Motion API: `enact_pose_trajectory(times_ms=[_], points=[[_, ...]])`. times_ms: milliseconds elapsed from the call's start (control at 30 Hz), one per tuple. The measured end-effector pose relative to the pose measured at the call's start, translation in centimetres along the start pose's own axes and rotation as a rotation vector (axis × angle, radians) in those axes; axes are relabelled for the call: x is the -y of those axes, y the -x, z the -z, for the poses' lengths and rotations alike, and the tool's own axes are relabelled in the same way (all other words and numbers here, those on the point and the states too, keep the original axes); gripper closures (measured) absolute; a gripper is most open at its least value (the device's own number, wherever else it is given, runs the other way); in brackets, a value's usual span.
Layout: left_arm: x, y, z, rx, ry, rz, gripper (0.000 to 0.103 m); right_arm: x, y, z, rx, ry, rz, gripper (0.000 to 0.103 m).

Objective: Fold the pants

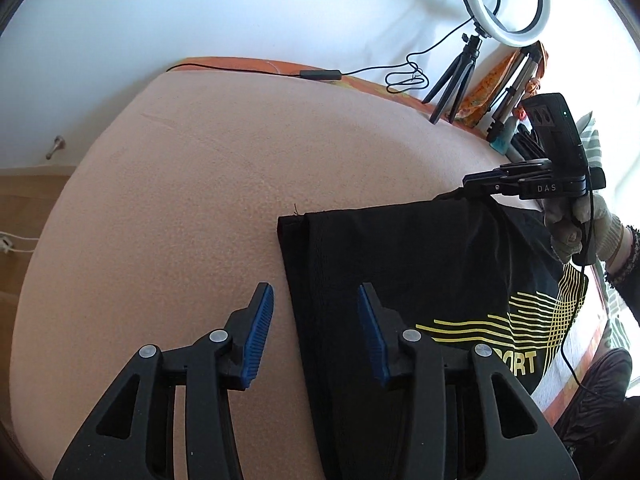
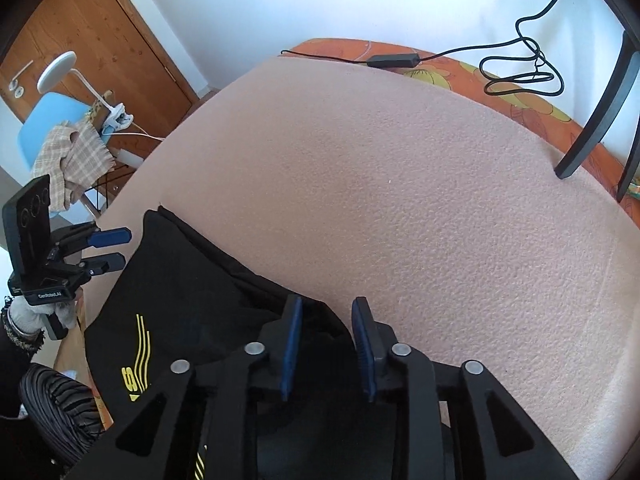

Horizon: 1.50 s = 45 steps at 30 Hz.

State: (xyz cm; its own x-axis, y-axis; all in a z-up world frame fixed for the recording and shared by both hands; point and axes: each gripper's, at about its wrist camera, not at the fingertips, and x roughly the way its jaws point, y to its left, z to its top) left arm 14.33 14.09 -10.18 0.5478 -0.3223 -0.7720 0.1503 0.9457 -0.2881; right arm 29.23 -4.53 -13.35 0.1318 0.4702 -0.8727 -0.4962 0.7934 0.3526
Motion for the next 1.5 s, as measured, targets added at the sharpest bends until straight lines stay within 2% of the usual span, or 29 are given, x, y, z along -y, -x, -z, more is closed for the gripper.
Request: enact_pose_trajectory(times_ms=[67,167,267,300,333,400,567,633,767,933,1067,1200,1233,1300,1400,1500], points=[[-0.6,1.1,0.6,0.010,0.047,0.009,0.061,-0.6,1.2,0.2,0.025,0.012,0.030,0.065],[-0.9,3.0,1.8,0.025,0.107,0.034,0.061,-2.1,3.0,0.7,0.061,0.028,-0.004,0.064],[-0.2,4.8,3.2,0.021,0.118,0.022,0.061,-4.7,4.0,1.0,0.083,0.081,-0.019,0.063],[0.1,5.3,3.8,0.018,0.125,0.026,0.061,-5.5,4.0,1.1,0.082,0.093,-0.031,0.060],[0.3,5.7,4.3,0.014,0.141,0.036,0.058,-6.1,4.0,1.0,0.080,0.098,-0.043,0.055],[0.6,6.2,5.4,0.001,0.187,0.058,0.053,-7.5,3.8,1.0,0.068,0.103,-0.067,0.052],[0.9,6.4,8.0,-0.045,0.266,0.053,0.052,-10.8,2.0,0.9,0.004,0.061,-0.072,0.048],[0.9,6.0,8.8,-0.065,0.309,0.056,0.052,-12.1,1.2,0.7,-0.021,0.038,-0.070,0.043],[1.8,5.3,9.7,-0.081,0.319,0.056,0.052,-14.6,-0.4,-0.3,-0.046,0.019,-0.035,0.039],[2.1,5.1,10.4,-0.038,0.344,0.041,0.052,-17.0,-3.7,-2.3,-0.105,-0.022,-0.020,0.038],[1.3,5.3,11.0,0.010,0.403,0.075,0.052,-18.6,-6.9,-3.6,-0.147,-0.037,0.032,0.038],[1.6,5.2,11.0,0.031,0.361,0.081,0.057,-19.4,-9.8,-4.5,-0.207,-0.065,0.075,0.038],[1.7,5.2,11.0,0.029,0.354,0.091,0.065,-19.8,-10.3,-4.7,-0.215,-0.059,0.102,0.038],[2.0,4.9,10.9,0.023,0.353,0.130,0.073,-20.3,-11.1,-5.1,-0.232,-0.058,0.130,0.038],[3.0,4.8,10.4,0.029,0.307,0.162,0.079,-21.1,-11.9,-5.5,-0.250,-0.043,0.173,0.034],[4.1,4.9,9.9,0.037,0.260,0.163,0.081,-21.9,-12.6,-5.7,-0.275,-0.012,0.225,0.031]])
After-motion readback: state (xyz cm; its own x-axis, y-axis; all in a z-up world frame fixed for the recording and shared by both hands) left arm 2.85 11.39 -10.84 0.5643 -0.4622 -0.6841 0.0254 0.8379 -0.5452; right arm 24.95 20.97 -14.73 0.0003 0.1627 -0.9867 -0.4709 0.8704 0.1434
